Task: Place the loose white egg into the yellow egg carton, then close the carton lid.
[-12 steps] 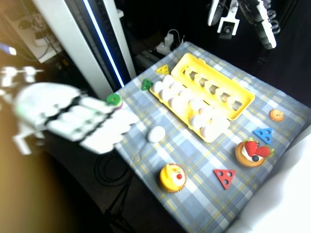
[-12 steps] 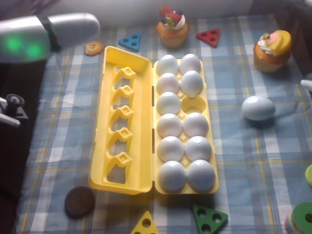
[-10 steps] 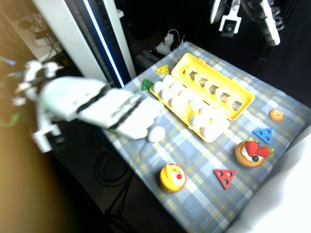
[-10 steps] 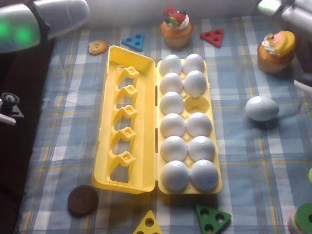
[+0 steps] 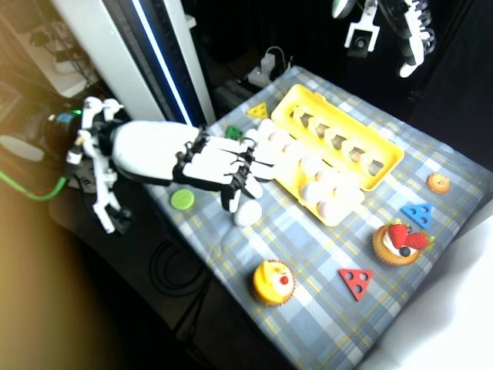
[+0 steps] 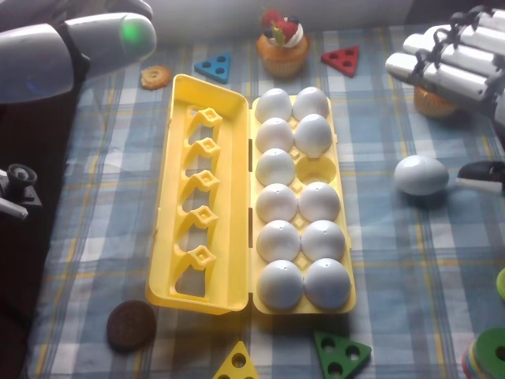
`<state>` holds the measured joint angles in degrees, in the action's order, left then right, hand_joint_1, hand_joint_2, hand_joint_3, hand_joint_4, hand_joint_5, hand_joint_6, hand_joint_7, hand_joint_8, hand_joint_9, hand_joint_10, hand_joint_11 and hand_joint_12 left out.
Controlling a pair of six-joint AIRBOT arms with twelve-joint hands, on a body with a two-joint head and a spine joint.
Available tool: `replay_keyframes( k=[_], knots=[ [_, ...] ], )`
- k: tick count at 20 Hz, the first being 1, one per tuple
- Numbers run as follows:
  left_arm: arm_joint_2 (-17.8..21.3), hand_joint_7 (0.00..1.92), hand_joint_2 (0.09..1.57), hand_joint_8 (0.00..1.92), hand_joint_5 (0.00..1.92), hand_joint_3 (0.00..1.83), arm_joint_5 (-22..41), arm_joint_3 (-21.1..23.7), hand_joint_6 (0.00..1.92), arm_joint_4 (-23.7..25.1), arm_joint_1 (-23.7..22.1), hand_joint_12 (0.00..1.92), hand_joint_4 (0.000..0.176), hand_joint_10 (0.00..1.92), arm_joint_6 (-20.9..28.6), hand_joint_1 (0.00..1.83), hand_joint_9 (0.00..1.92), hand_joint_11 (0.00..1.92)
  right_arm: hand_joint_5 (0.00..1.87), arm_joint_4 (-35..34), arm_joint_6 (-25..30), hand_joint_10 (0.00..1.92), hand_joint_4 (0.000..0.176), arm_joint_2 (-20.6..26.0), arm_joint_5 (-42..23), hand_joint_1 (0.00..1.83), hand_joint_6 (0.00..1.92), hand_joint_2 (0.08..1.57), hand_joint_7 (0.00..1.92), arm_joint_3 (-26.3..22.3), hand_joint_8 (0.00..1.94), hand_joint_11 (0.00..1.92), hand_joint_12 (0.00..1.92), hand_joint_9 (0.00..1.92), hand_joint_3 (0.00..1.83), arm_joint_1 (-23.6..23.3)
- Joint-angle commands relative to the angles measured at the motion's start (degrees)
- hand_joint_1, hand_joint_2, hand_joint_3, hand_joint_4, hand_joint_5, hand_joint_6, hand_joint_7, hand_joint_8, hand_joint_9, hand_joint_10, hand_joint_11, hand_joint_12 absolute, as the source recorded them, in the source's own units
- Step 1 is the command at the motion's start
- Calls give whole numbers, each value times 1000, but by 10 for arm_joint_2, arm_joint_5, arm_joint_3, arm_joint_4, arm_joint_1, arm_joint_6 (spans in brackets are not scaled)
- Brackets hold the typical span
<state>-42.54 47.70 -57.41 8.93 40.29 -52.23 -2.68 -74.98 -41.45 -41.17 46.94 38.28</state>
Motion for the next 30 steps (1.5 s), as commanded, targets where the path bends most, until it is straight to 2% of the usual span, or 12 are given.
replay_keyframes(
  k=[1,5,9,11,13,17,20,22,23,24,25,30],
  knots=[
    [2,103,1286,1,66,0,62,2,6,-12,-3,1005,0,25,8,398,114,0,0,3,2,491,0,-1,-51,743,0,1186,107,3,16,0,1389,0,8,-6],
    [2,108,1286,1,70,1,62,2,2,-12,0,1012,0,17,9,400,114,0,0,12,11,670,0,-18,-11,751,0,1190,157,11,29,0,1450,0,5,-6],
    [2,89,1300,2,77,2,65,2,3,-16,6,861,0,5,9,364,99,0,0,14,13,445,0,-37,24,764,0,1192,92,26,8,0,1241,0,0,-6],
    [3,103,1302,4,82,0,70,2,3,-20,10,963,0,13,10,371,123,0,0,12,13,662,0,-53,52,869,0,1173,193,44,51,0,1371,0,0,-6],
    [3,109,1311,2,66,1,72,2,0,-21,10,840,0,7,10,378,113,0,4,8,13,760,0,-70,71,930,1,1162,229,60,61,0,1502,0,0,-6],
    [3,103,1316,1,60,2,75,2,1,-23,11,643,0,0,10,401,101,0,90,-5,13,707,0,-96,94,967,35,1164,225,88,40,0,1488,0,0,-6],
    [3,111,1317,2,60,0,78,2,3,-24,12,769,0,4,10,394,114,0,117,-14,13,547,0,-112,106,973,41,1173,228,103,22,0,1327,1,1,-7],
    [3,115,1314,2,71,0,78,2,4,-24,13,840,0,6,10,393,122,0,287,-17,13,656,0,-121,109,1106,141,1186,414,111,78,0,1382,126,1,-7],
    [3,128,1315,3,81,0,78,2,5,-25,14,876,0,10,10,405,137,0,497,-18,13,943,0,-127,112,1262,278,1231,663,116,1135,194,1603,444,0,-8],
    [3,136,1310,5,90,0,78,2,7,-26,14,884,0,11,10,446,141,0,522,-21,13,1348,0,-134,116,1330,1178,1229,784,122,1251,588,1656,766,0,-9],
    [3,128,1308,2,90,0,79,2,4,-27,15,786,0,5,10,465,131,0,643,-25,13,1315,0,-141,119,1236,1297,1225,880,129,1300,857,1600,930,0,-10],
    [3,115,1319,2,91,2,83,1,0,-31,20,826,0,3,10,427,114,0,608,-42,13,1544,0,-162,119,1193,1319,1278,802,148,1585,1013,1722,1045,4,-19]
  ],
)
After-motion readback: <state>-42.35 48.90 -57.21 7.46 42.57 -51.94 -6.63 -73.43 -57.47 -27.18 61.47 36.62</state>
